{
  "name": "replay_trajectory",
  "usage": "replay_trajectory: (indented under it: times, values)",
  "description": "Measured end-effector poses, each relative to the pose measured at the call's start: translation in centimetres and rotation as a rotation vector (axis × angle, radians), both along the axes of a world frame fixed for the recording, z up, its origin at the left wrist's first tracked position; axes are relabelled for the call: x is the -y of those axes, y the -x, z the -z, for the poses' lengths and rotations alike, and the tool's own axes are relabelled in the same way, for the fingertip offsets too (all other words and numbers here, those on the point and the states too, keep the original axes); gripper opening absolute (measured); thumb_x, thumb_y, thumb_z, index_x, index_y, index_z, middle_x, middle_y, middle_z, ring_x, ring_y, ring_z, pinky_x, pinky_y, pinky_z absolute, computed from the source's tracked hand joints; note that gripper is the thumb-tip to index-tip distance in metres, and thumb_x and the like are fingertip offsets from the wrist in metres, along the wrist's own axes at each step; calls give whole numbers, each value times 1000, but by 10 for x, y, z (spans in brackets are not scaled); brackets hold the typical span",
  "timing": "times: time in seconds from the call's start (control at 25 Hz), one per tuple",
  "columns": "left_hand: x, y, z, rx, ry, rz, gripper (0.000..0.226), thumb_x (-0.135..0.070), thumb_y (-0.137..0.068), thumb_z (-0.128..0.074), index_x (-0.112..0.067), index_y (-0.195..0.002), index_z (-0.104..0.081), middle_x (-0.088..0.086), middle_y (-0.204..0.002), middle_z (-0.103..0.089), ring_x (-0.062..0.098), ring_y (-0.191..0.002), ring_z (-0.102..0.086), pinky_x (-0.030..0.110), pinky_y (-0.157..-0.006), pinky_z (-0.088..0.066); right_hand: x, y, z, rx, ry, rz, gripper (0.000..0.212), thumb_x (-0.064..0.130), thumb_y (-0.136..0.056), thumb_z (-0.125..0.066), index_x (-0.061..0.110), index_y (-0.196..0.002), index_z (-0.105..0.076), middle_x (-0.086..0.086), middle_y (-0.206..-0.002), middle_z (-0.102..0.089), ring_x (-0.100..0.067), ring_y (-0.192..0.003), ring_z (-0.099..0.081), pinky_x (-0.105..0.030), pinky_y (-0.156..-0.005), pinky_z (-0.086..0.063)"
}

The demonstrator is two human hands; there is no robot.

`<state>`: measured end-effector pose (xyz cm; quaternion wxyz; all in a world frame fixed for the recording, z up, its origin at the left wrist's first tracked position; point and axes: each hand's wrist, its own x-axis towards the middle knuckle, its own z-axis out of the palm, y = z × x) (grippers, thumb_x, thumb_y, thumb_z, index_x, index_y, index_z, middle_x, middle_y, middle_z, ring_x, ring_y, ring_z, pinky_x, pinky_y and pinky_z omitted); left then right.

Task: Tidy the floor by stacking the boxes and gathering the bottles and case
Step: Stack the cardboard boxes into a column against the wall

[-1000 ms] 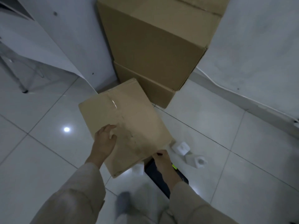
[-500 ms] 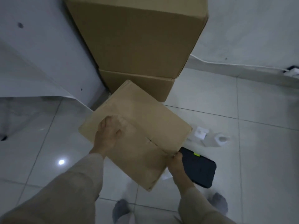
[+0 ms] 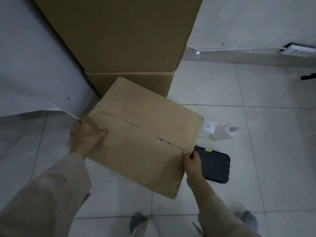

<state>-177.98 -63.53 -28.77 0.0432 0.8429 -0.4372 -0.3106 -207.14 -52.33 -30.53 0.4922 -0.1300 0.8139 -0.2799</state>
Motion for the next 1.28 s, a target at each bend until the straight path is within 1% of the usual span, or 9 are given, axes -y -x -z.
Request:
replay_trajectory:
  times: [0.12,0.32,0.52,0.68,0.84,0.96,1.0,1.2,1.28]
  values:
    - [-12,12,-46,21,119,-7,101,-50,-64,-75,-20,-144,-21,16,-149,-26,34,-139,-22,48,-112,-21,-3,8,-33,-4,52,28,42,31,-95,-42,9,-132,-45,-13,-128,-54,-33,-114,-51,-42,-92,-44]
    - [-41,32,-147,41,260,-17,94,-48,-65,-74,-26,-142,-25,15,-144,-31,32,-135,-24,44,-110,-21,-15,27,-120,60,152,51,42,32,-95,-43,14,-133,-46,-10,-130,-54,-31,-117,-50,-49,-103,-41]
    - [-69,65,-256,55,396,-9,79,-45,-69,-72,-31,-137,-36,13,-139,-32,31,-130,-25,40,-109,-20,-23,60,-221,153,321,40,36,23,-96,-43,7,-128,-48,-9,-120,-54,-24,-102,-49,-35,-93,-41]
    - [-79,92,-344,70,478,-30,75,-45,-69,-72,-32,-135,-40,14,-137,-33,32,-129,-25,44,-108,-20,-26,90,-300,203,393,23,40,22,-97,-44,4,-132,-45,-11,-123,-54,-25,-102,-49,-37,-93,-41]
    - [-85,115,-418,112,469,-65,76,-56,-70,-64,-39,-137,-32,10,-139,-31,32,-131,-25,49,-107,-25,-14,119,-374,173,491,-12,41,21,-96,-45,1,-132,-47,-16,-130,-52,-26,-104,-49,-37,-90,-40]
    - [-81,131,-461,94,513,-77,76,-59,-71,-61,-40,-137,-29,10,-139,-30,32,-131,-26,51,-105,-28,11,138,-420,91,563,-30,41,23,-94,-48,1,-128,-51,-18,-132,-54,-33,-115,-52,-45,-100,-43]
    - [-78,137,-475,75,544,-80,76,-57,-71,-61,-39,-137,-30,10,-139,-30,32,-130,-26,51,-104,-30,21,144,-435,76,595,-44,40,24,-93,-48,2,-127,-52,-18,-130,-56,-34,-116,-53,-47,-100,-44]
    - [-43,143,-513,-44,637,-94,75,-46,-77,-64,-30,-141,-29,11,-142,-24,32,-132,-22,48,-106,-27,89,156,-495,-6,717,-89,38,24,-94,-48,4,-126,-52,-16,-128,-56,-32,-116,-52,-38,-94,-42]
    - [-17,136,-514,-51,640,-100,77,-44,-77,-66,-28,-142,-29,13,-143,-24,33,-133,-22,46,-107,-25,125,150,-505,-54,730,-114,38,25,-94,-47,6,-125,-54,-16,-128,-57,-32,-116,-52,-40,-95,-42]
